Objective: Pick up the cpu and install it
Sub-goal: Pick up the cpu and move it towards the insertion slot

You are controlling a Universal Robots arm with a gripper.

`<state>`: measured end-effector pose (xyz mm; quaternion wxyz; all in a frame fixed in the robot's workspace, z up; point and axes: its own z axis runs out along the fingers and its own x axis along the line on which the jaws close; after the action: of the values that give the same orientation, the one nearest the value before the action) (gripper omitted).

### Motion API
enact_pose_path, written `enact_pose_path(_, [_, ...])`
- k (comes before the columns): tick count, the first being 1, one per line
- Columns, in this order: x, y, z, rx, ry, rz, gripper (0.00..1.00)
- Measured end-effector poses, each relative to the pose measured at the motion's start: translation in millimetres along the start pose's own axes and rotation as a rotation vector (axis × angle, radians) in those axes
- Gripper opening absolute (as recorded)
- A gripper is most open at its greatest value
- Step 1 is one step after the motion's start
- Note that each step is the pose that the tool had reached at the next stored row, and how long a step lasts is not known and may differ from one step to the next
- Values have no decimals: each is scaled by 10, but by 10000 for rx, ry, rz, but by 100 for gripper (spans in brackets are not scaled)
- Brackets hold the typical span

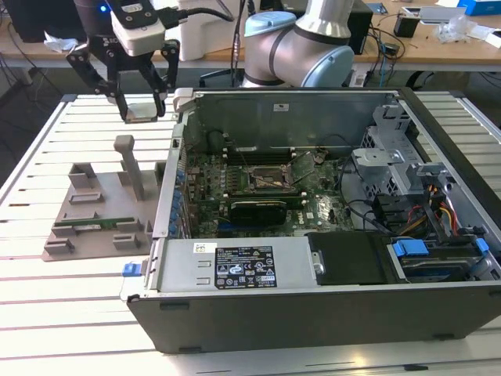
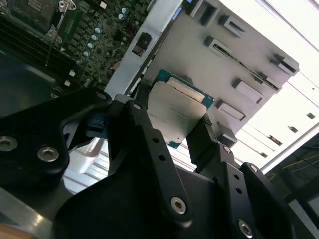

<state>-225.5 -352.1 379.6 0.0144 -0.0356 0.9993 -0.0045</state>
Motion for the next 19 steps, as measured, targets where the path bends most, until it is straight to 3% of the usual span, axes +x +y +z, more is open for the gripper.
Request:
enact_pose_path(2, [-118, -6, 4, 0, 0, 0, 55])
enact_pose_path(6, [-244, -11, 7, 1, 1, -2, 55])
enact_pose_path(19, [-562, -13, 16, 0, 2, 0, 55])
